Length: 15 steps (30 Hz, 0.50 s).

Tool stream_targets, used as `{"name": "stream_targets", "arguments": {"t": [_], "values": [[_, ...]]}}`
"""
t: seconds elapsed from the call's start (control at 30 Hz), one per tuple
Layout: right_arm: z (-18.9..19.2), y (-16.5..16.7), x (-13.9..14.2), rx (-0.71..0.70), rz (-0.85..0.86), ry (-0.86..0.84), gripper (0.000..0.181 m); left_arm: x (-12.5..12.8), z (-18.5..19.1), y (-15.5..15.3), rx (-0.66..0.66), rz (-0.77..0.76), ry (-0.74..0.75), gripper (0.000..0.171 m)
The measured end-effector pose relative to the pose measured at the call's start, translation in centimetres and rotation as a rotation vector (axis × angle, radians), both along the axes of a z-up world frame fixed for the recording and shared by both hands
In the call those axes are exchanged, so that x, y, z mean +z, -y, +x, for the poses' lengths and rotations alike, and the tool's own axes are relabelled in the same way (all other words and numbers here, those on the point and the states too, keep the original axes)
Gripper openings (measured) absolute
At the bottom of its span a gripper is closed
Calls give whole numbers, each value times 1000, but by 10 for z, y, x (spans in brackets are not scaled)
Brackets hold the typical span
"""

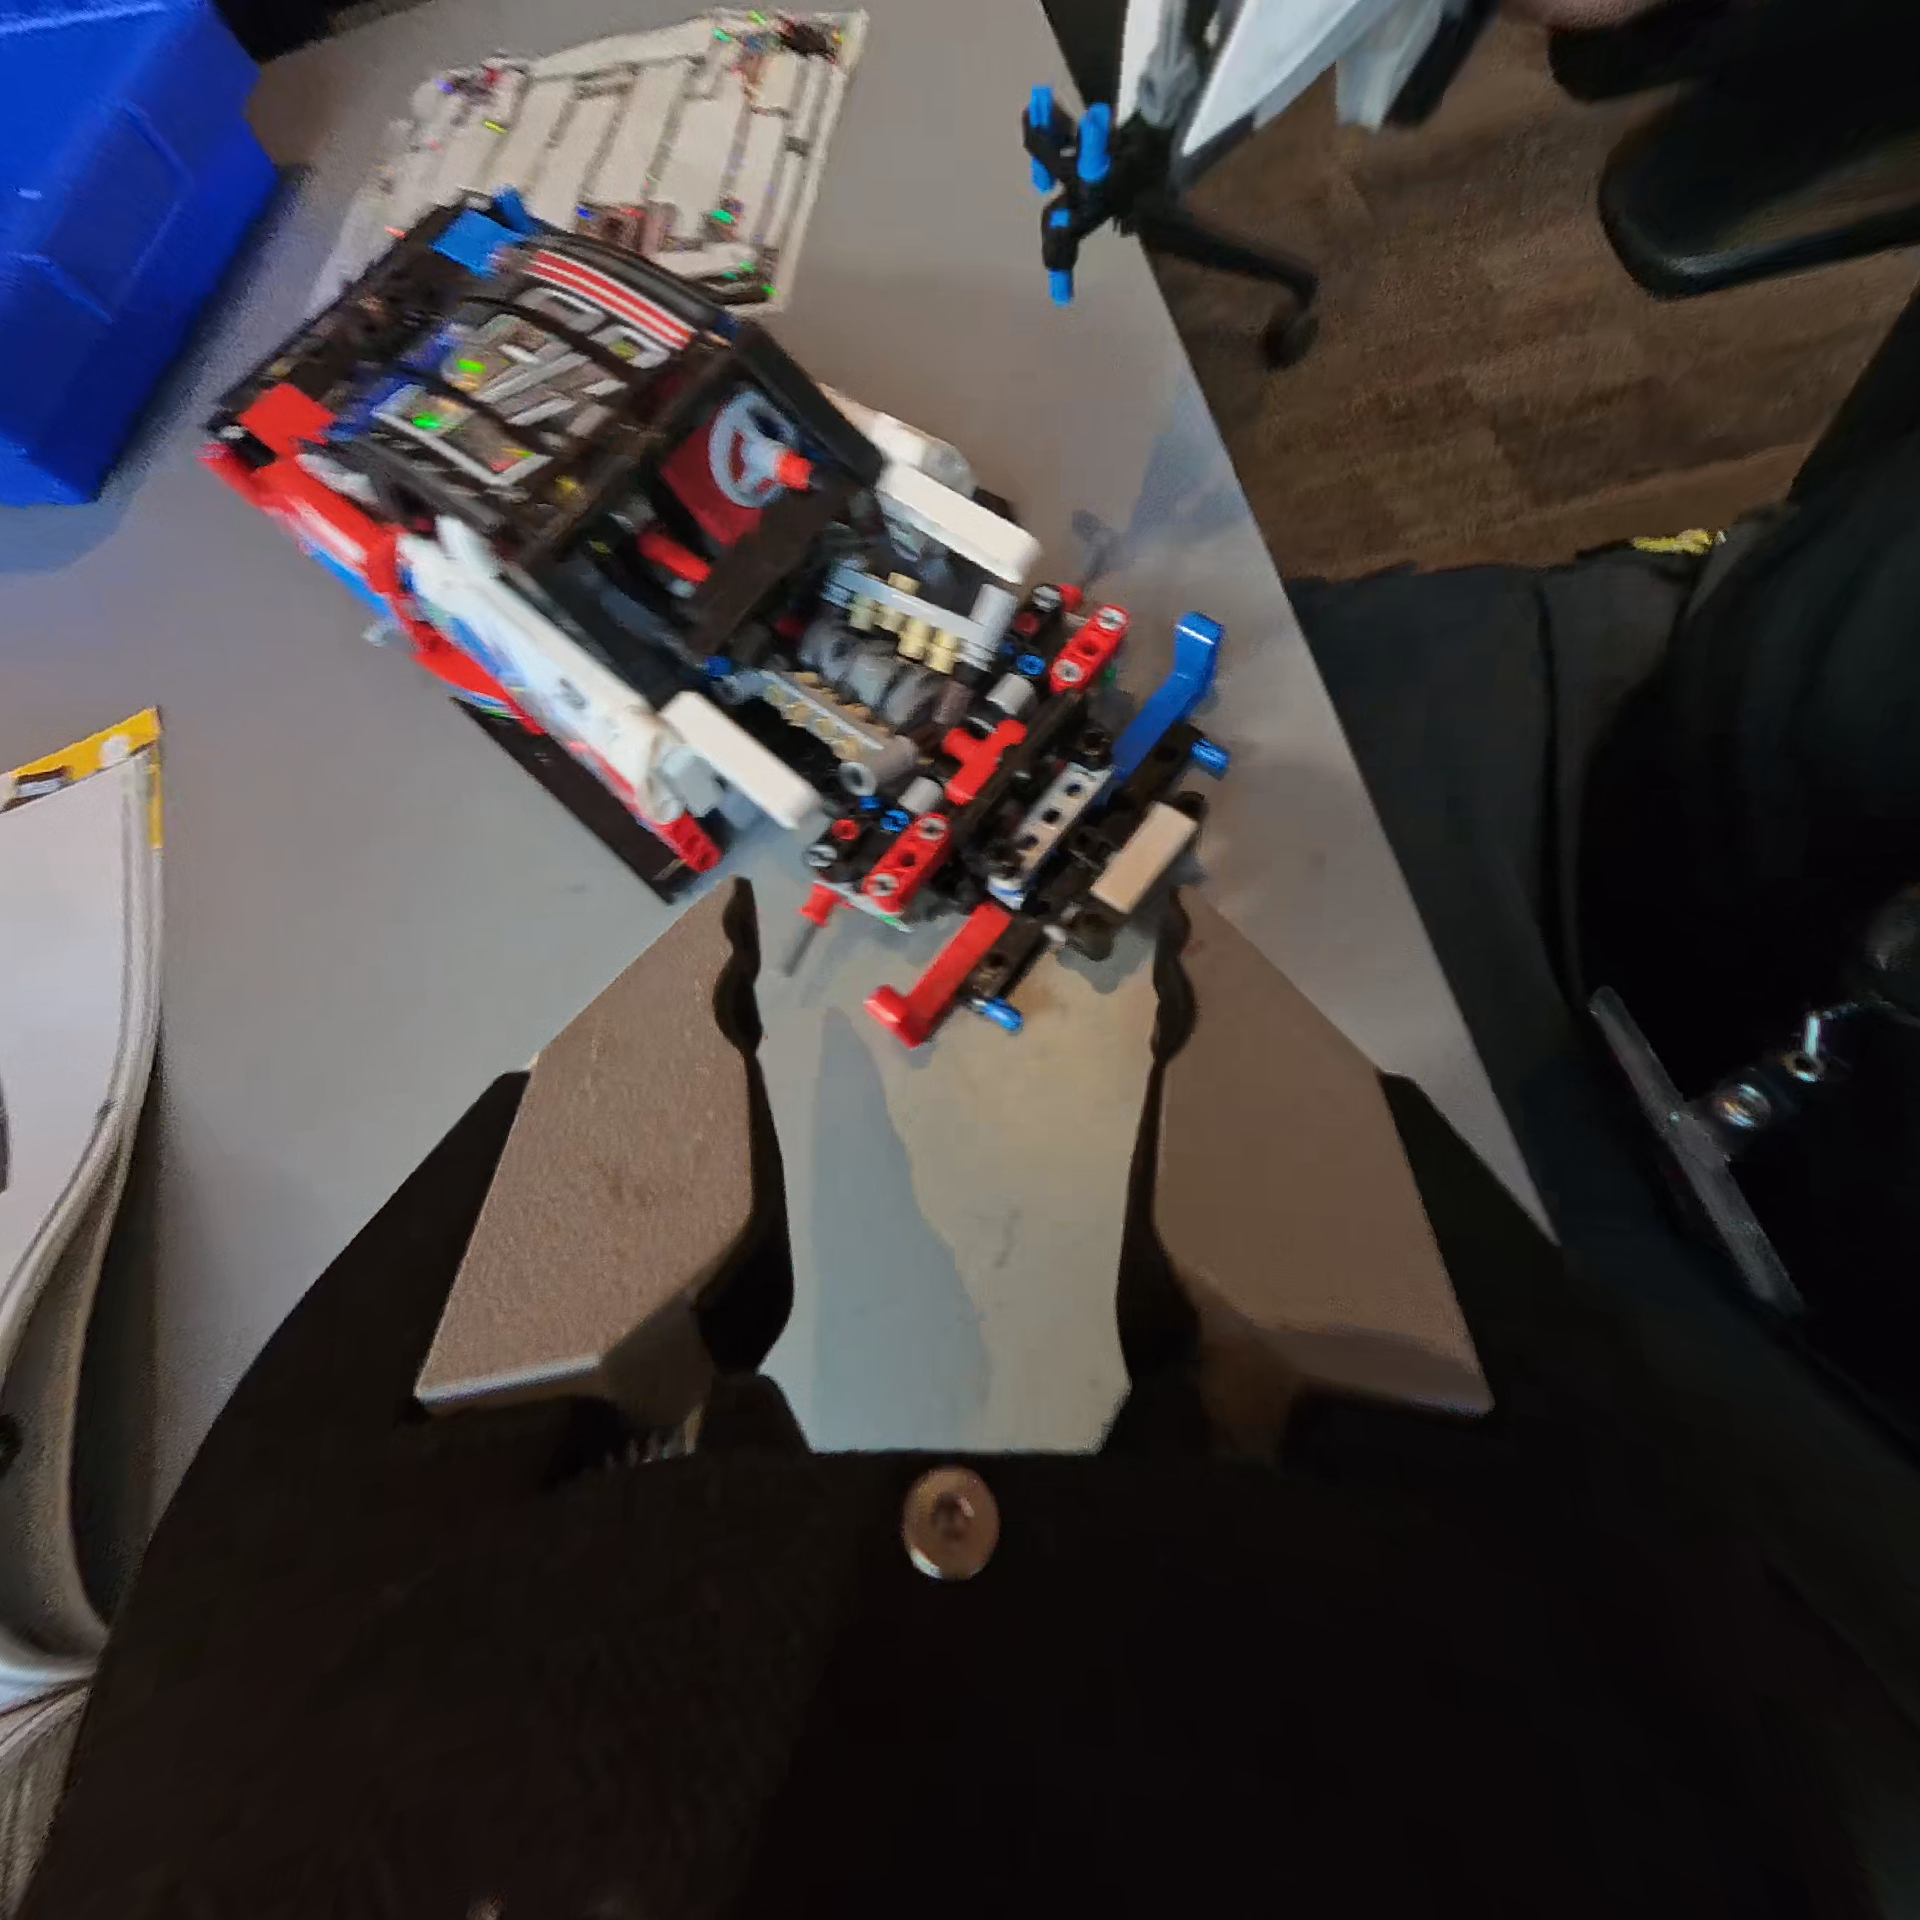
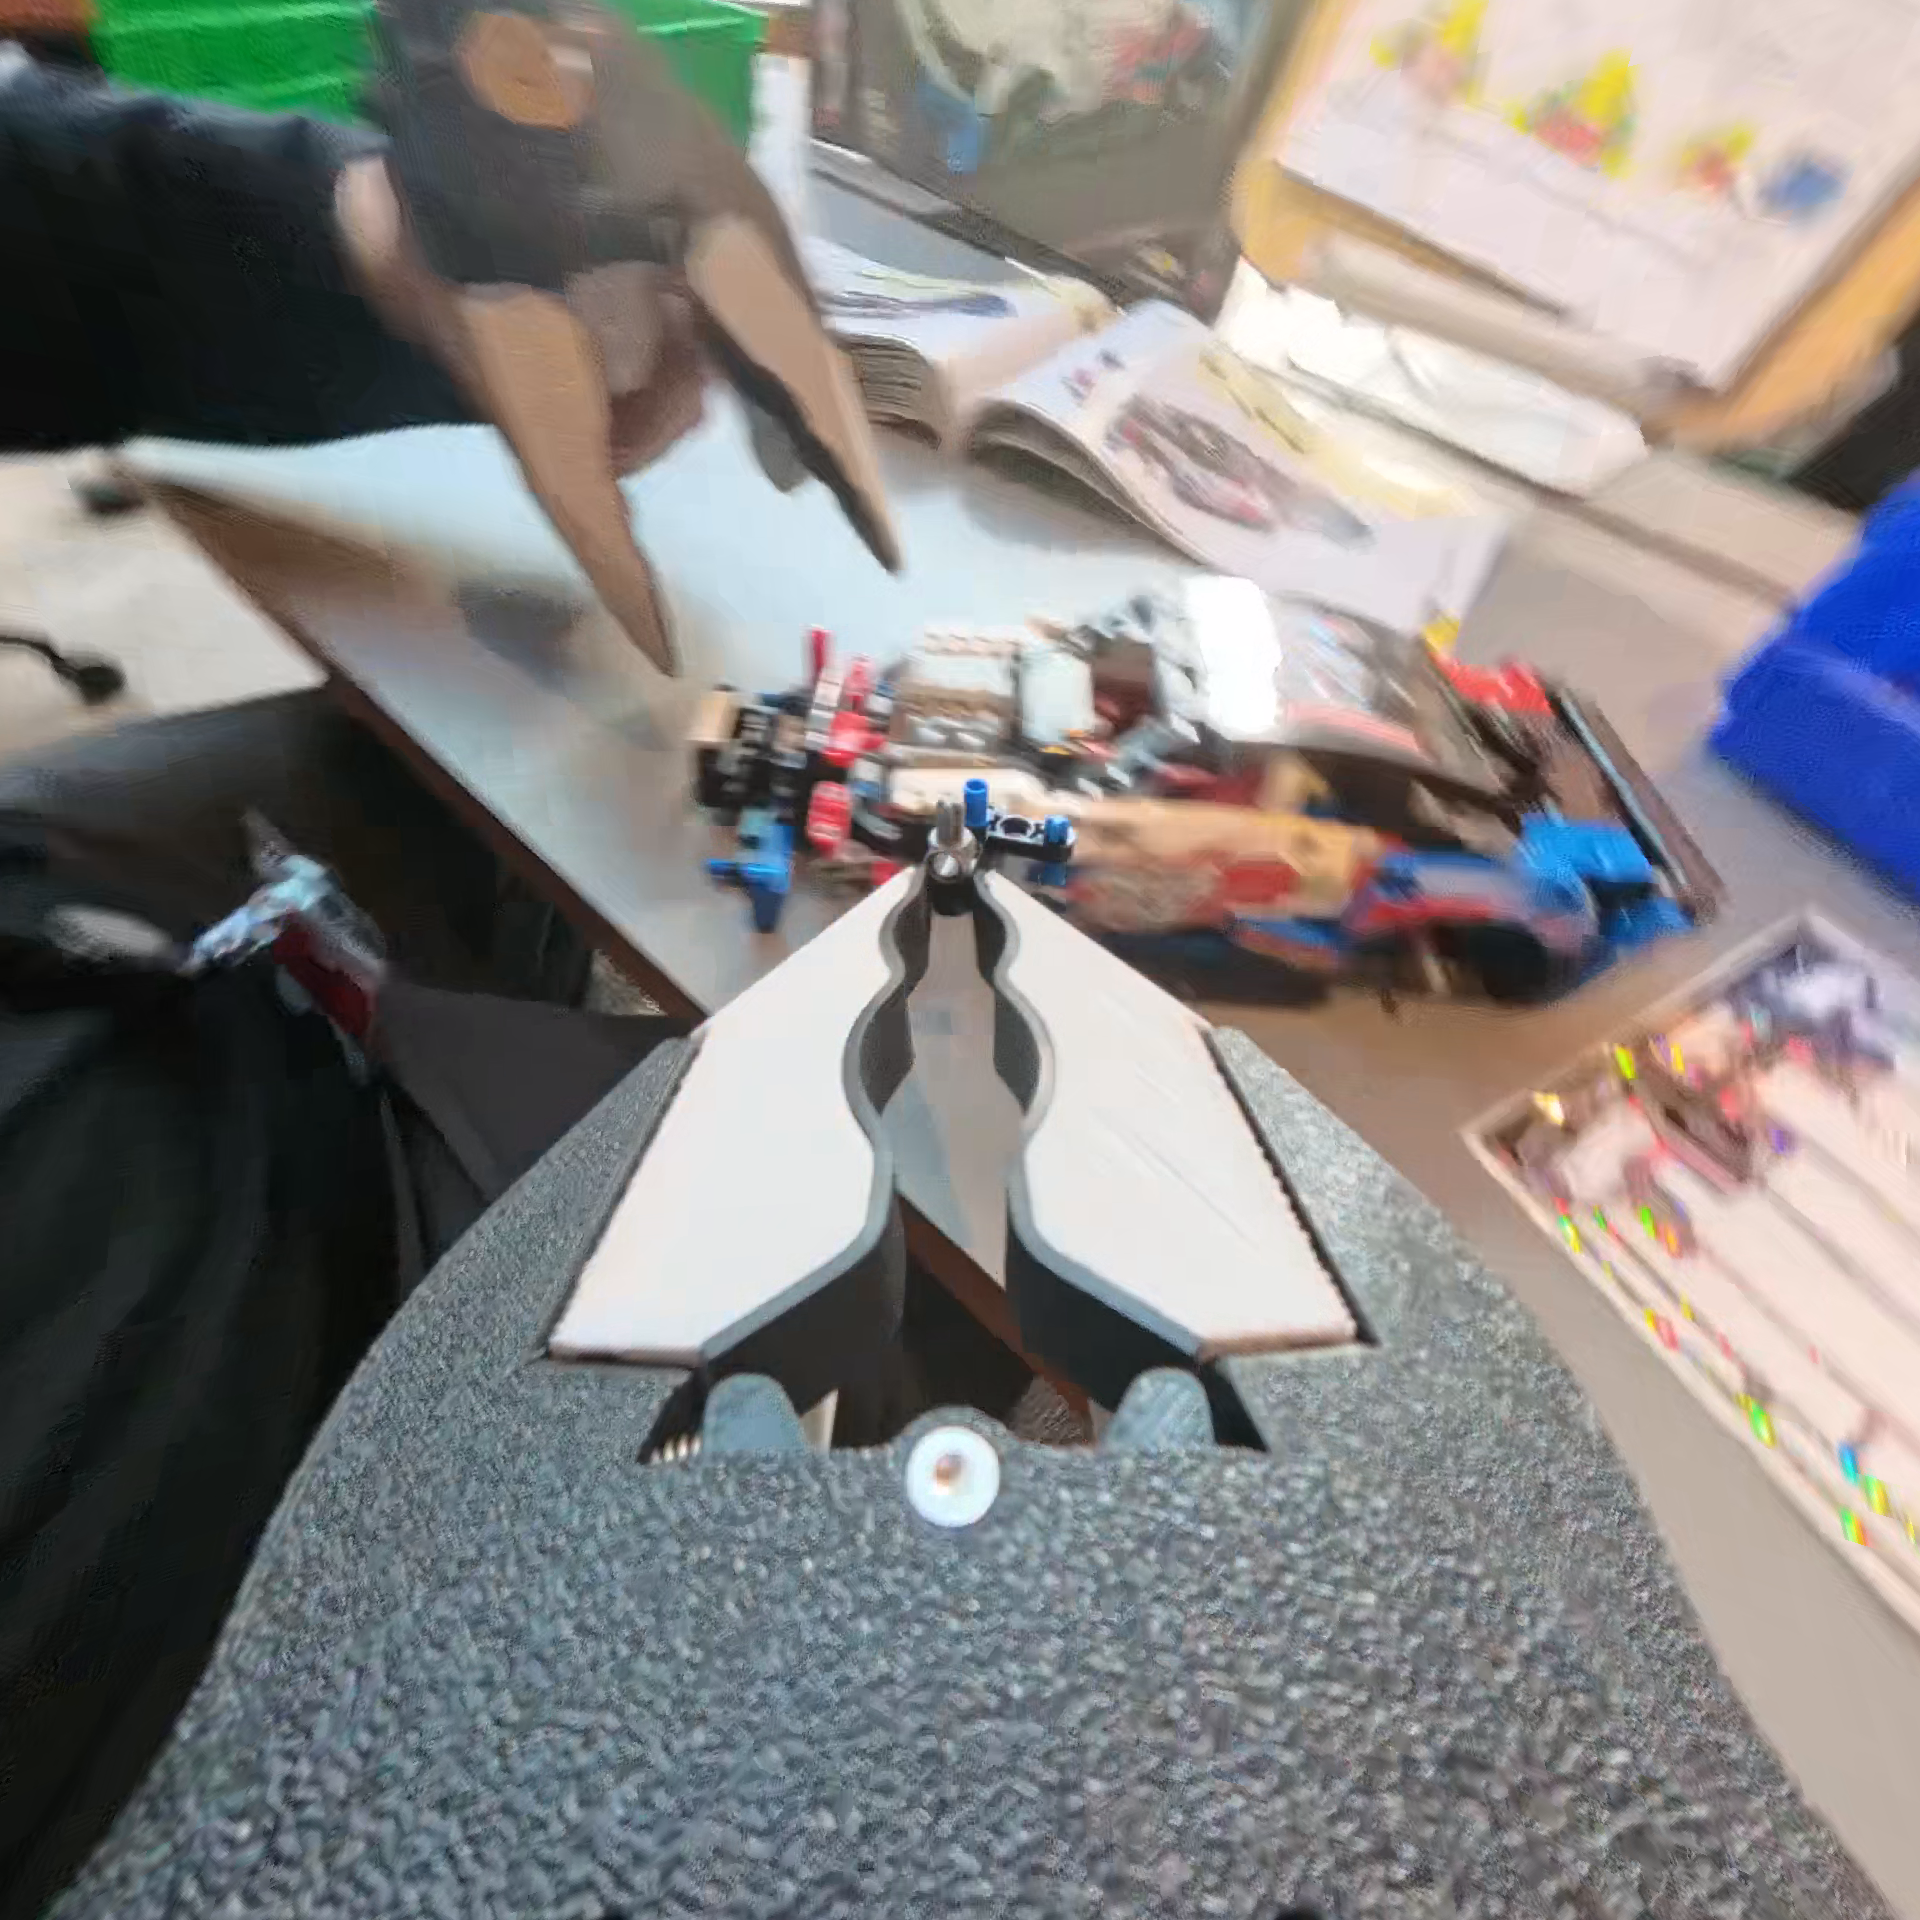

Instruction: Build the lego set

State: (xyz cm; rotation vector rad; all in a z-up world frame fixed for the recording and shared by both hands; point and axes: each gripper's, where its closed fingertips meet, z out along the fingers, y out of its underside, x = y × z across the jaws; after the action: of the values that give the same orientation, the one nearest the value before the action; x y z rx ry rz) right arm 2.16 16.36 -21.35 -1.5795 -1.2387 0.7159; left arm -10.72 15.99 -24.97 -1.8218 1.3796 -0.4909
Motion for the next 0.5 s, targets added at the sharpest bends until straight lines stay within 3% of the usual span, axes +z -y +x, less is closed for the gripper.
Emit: {"name": "stream_targets", "arguments": {"t": [0.13, 0.2, 0.23, 0.33, 0.4, 0.5], "values": [[32, -48, -24, -87, -444, -6, 7, 25, -14, -52, 121, -36, 150, 73], [38, -65, -36, -105, -587, 10, 7, 24, -21, -87, 213, -60, 156, 57], [40, -72, -44, -110, -624, 47, 7, 19, -23, -103, 265, -77, 142, 54], [35, -87, -58, -136, -648, 130, 7, -3, -7, -115, 225, -254, 154, 51], [25, -87, -58, -112, -680, 137, 7, -15, 2, -113, 194, -401, 183, 27], [19, -88, -57, -86, -670, 154, 7, -32, 0, -106, 174, -555, 185, 14]]}}
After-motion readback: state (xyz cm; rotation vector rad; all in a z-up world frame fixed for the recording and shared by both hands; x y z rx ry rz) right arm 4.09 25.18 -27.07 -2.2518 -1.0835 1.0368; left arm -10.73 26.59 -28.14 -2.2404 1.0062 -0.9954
